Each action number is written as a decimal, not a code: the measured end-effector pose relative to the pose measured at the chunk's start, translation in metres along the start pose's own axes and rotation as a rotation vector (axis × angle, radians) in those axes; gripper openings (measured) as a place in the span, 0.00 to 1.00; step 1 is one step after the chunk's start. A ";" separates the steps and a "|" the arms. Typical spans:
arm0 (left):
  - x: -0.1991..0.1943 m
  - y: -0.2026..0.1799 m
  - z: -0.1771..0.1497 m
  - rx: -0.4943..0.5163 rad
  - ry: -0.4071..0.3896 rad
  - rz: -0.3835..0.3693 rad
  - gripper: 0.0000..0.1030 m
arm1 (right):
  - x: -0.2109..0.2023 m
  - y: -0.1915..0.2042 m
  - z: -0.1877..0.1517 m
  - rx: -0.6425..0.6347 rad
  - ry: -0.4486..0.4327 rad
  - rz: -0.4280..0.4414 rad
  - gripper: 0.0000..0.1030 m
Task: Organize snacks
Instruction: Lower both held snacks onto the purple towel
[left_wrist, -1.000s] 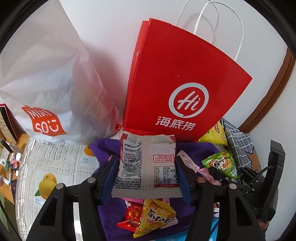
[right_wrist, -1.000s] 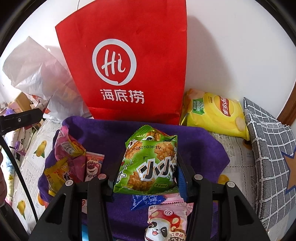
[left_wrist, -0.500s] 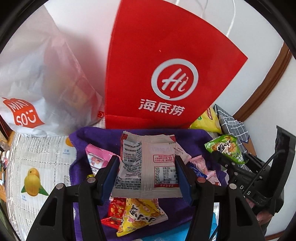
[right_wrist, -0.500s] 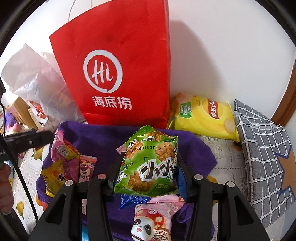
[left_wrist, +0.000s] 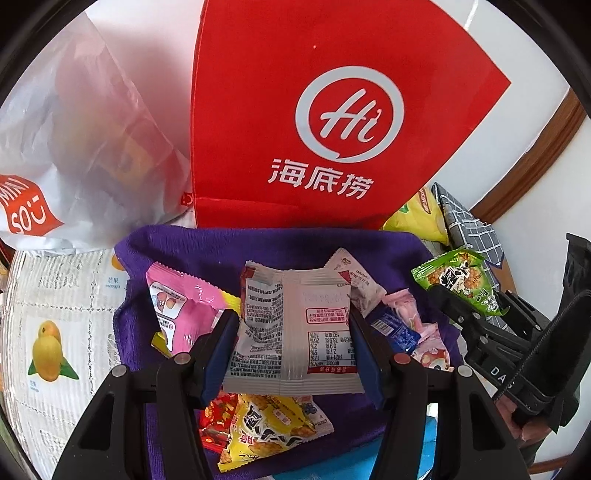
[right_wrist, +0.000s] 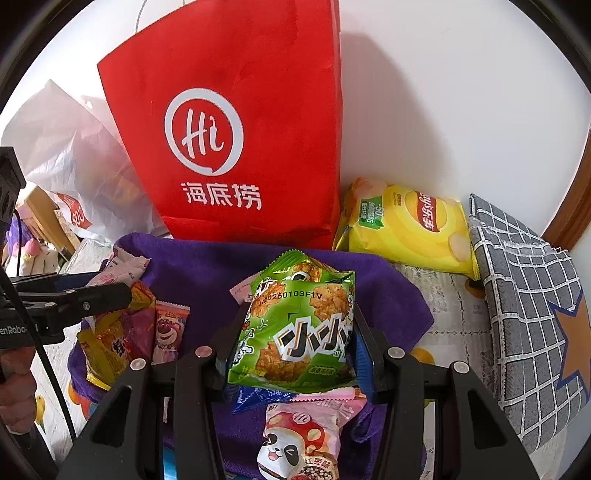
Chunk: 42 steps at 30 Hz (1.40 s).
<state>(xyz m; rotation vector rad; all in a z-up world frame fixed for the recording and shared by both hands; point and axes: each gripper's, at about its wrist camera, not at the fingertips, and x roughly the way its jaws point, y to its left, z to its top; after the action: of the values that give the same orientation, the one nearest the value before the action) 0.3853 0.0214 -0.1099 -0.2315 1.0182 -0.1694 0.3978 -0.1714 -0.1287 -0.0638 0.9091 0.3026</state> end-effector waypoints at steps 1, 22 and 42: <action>0.001 0.001 0.000 -0.002 0.003 0.000 0.56 | 0.001 0.001 0.000 -0.005 0.002 0.000 0.47; 0.023 -0.008 -0.001 0.013 0.016 0.042 0.56 | 0.007 0.014 0.000 -0.044 0.027 0.008 0.47; 0.023 -0.004 -0.002 -0.008 0.011 0.010 0.57 | 0.029 0.017 -0.009 -0.052 0.137 -0.017 0.48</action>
<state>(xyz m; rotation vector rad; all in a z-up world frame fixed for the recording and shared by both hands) 0.3951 0.0115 -0.1287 -0.2331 1.0311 -0.1578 0.4031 -0.1500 -0.1557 -0.1422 1.0359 0.3087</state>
